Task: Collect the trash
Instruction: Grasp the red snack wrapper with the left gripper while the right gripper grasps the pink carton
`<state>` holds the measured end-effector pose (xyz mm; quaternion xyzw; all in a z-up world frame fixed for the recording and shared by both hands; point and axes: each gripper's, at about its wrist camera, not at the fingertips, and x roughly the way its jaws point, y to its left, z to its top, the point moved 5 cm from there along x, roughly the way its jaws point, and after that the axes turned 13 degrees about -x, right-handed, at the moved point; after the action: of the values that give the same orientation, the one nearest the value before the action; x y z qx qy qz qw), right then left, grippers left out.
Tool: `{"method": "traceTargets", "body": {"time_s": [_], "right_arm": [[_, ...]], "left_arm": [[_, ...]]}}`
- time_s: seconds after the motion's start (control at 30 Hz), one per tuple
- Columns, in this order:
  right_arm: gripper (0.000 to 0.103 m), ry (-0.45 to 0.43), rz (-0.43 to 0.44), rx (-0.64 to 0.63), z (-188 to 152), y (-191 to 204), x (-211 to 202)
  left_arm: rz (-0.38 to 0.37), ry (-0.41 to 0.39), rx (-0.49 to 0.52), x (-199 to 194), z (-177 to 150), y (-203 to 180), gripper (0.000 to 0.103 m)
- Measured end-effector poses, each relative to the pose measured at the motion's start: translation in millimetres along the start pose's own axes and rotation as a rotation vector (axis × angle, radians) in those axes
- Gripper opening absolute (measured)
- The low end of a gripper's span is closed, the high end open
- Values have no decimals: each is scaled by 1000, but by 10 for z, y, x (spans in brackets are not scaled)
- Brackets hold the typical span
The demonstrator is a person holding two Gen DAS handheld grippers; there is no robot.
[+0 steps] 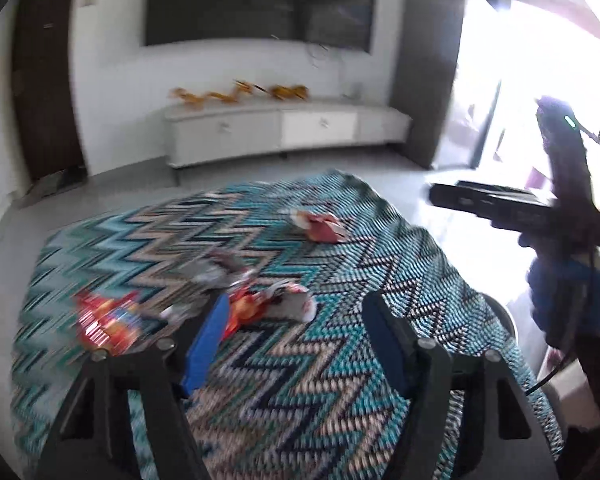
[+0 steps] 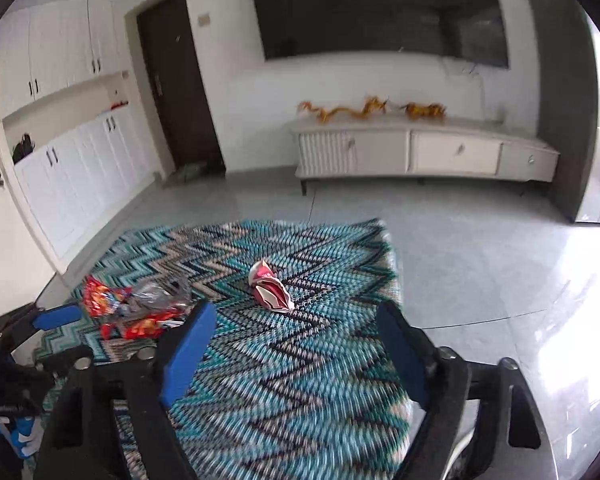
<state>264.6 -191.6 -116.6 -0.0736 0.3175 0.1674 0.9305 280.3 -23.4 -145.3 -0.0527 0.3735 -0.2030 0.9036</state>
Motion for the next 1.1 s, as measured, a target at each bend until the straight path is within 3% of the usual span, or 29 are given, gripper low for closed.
{"method": "traceTargets", "body": {"time_s": [0.2, 0.43, 0.5, 0.57, 0.7, 0.9, 0.97, 1.1], "right_arm": [[74, 70, 92, -44, 101, 72, 684], [65, 142, 144, -91, 118, 188, 1244], [58, 169, 144, -93, 69, 182, 1344], [32, 196, 157, -85, 7, 175, 1410], [31, 185, 181, -83, -84, 186, 1282], [30, 127, 202, -75, -192, 245, 770], [30, 108, 205, -72, -262, 266, 533], [30, 81, 195, -75, -349, 322, 158]], "left_arm": [[-68, 118, 46, 615, 67, 11, 51], [-68, 205, 81, 962, -66, 60, 50], [-57, 210, 74, 991, -111, 94, 50], [-61, 205, 59, 969, -129, 103, 50], [-53, 199, 53, 862, -205, 84, 46], [-42, 191, 40, 546, -397, 16, 25], [-48, 196, 31, 464, -465, -41, 5], [-38, 160, 4, 229, -571, -68, 4]]}}
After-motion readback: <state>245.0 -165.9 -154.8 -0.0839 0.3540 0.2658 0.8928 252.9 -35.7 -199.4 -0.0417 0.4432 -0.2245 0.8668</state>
